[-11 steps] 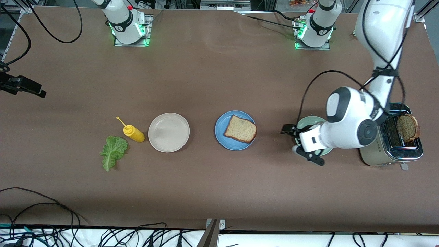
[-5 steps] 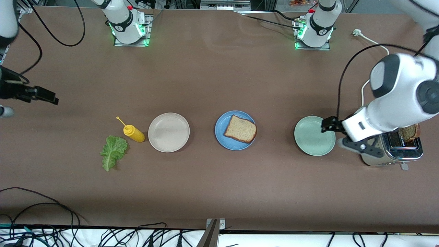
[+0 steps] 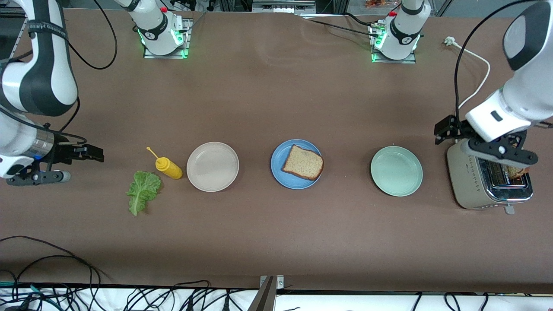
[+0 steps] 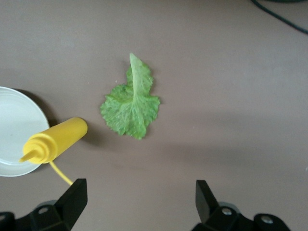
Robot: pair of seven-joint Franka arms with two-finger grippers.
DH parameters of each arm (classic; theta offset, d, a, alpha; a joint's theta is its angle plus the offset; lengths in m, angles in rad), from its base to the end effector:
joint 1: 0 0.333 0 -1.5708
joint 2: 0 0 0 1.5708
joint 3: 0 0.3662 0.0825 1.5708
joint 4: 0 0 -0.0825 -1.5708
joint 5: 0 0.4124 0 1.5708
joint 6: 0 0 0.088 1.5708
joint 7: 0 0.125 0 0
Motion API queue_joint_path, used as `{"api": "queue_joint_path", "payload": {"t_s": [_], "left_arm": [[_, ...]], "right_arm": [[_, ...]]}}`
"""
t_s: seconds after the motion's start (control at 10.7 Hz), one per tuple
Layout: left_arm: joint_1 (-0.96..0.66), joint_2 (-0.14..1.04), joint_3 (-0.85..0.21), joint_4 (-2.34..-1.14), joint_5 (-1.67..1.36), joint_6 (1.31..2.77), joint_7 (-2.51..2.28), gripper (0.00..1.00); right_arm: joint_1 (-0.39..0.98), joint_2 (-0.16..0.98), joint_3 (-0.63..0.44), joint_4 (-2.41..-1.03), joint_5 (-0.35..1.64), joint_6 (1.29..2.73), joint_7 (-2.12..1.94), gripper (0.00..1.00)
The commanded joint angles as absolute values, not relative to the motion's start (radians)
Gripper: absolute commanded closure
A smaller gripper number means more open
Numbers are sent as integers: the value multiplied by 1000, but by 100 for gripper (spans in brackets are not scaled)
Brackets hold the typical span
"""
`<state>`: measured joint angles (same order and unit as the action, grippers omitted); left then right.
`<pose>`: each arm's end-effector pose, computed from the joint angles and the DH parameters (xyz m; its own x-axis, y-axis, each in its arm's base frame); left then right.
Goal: Make sandwich in blue plate with both arms
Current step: 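Reach the right gripper to the lettuce while the left gripper withdraws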
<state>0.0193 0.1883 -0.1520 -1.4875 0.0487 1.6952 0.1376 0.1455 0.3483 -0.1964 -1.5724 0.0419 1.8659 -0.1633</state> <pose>0.6544 -0.0726 0.5941 0.9628 -0.2697 0.0186 -0.2692 -0.9628 -0.0229 0.6984 -0.0151 0.4594 0.9928 0.1083 -0.0517 0.1094 -0.9938 0.0190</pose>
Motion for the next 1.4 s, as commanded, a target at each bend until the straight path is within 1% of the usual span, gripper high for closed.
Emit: {"api": "queue_joint_path", "payload": {"t_s": [0.0,0.19,0.47,0.84,1.02,1.12,1.3], "left_arm": [[-4,62,-114,-1540,57,1612,117,0],[-93,3,-25,-1581,46,1570,118,0],[-77,-20,-26,-1594,-49,1554,114,0],[-61,-24,-25,-1575,-43,1539,72,0],[-63,-28,-23,-1571,-43,1539,64,0],[-63,-28,-25,-1548,-51,1539,66,0],[-63,-28,-28,-1545,-57,1540,64,0]], "right_arm": [[153,426,-201,-1584,99,1994,-276,0],[149,501,-199,-1595,120,2090,-302,0],[155,570,-199,-1609,135,2196,-327,0],[155,644,-157,-1678,170,2434,-325,0],[155,666,-132,-1738,170,2570,-325,0],[155,670,-129,-1759,169,2607,-327,0],[155,676,-129,-1779,164,2641,-337,0]]}}
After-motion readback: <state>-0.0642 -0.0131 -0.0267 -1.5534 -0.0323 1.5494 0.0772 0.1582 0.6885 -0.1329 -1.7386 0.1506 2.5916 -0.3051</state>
